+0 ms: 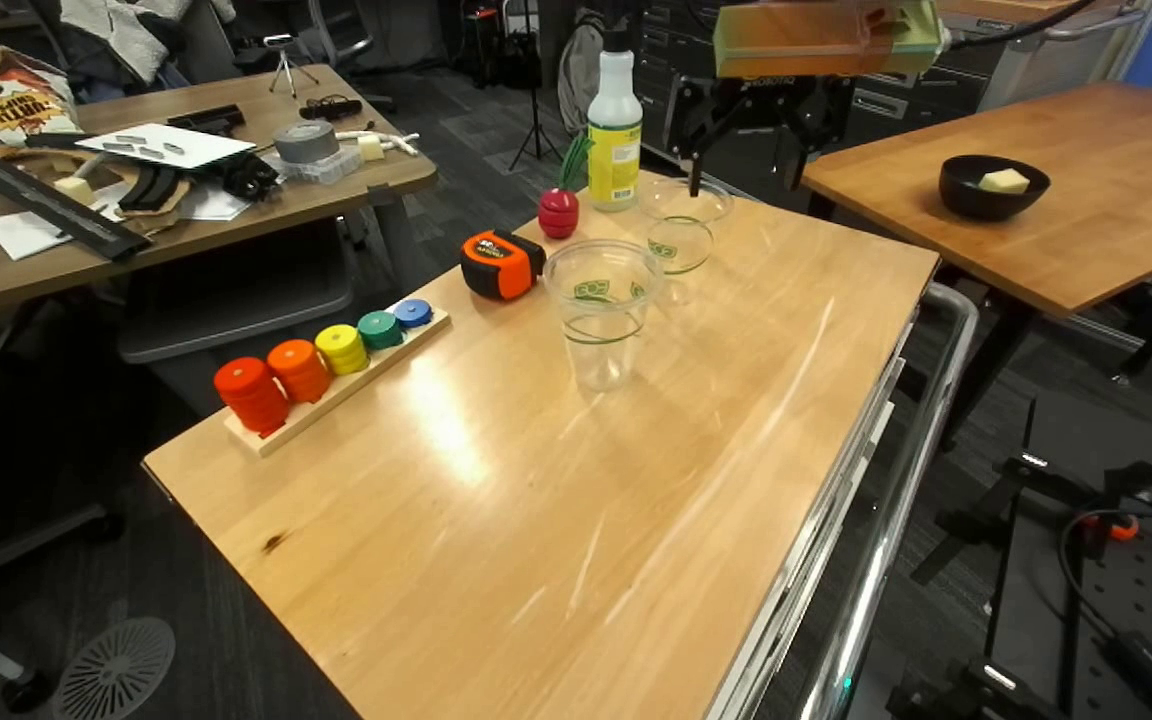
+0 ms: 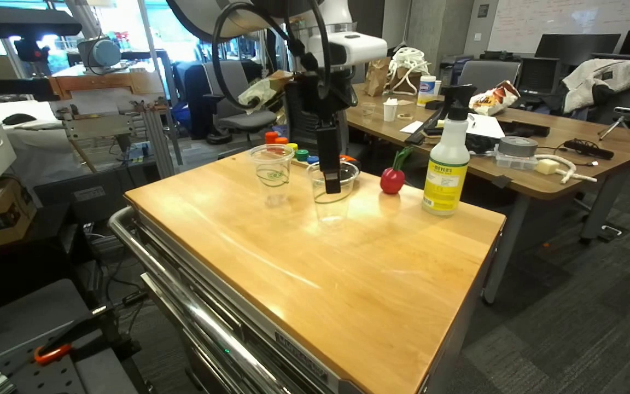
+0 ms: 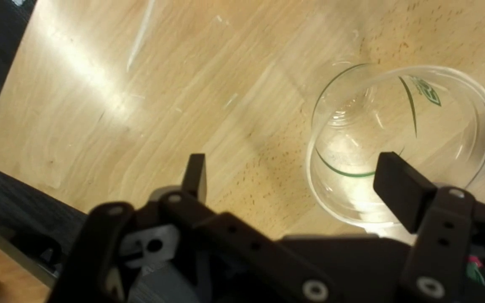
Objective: Stack up the cups
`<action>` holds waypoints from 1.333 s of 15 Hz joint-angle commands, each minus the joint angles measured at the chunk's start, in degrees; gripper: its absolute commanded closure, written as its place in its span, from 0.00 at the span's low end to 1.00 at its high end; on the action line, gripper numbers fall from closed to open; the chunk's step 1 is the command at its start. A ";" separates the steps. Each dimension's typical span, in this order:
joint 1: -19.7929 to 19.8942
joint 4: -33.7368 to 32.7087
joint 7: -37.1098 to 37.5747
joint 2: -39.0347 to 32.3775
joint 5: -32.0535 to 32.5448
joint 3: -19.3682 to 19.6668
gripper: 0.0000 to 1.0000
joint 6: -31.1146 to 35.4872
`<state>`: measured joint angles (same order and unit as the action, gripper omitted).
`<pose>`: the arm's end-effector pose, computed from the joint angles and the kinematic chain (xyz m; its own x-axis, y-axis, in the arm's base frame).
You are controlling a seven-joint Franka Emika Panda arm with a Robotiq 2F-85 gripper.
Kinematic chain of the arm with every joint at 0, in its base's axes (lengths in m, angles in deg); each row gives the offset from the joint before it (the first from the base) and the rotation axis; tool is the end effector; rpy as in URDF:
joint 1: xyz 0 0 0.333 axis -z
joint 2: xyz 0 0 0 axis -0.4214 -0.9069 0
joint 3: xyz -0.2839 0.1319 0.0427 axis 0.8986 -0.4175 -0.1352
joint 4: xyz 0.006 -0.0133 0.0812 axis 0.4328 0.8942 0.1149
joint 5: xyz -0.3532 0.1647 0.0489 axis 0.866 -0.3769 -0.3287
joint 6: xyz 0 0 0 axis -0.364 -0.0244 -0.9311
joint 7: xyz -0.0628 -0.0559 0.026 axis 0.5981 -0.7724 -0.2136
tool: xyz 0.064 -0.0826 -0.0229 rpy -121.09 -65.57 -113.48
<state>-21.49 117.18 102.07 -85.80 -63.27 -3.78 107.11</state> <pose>0.5324 -0.0609 0.3445 0.6362 -0.7598 0.1342 -0.7699 -0.6366 0.0455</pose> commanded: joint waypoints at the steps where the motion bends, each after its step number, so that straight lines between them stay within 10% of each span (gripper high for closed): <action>1: -0.76 -1.53 -0.57 -2.19 -0.55 0.38 0.25 0.77; 12: -3.72 -4.90 4.58 -6.32 -0.40 0.68 1.00 3.23; 20: -3.06 -3.05 6.91 -0.12 -4.20 0.77 0.99 4.75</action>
<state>-24.39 113.02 108.59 -90.56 -64.43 -3.35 110.77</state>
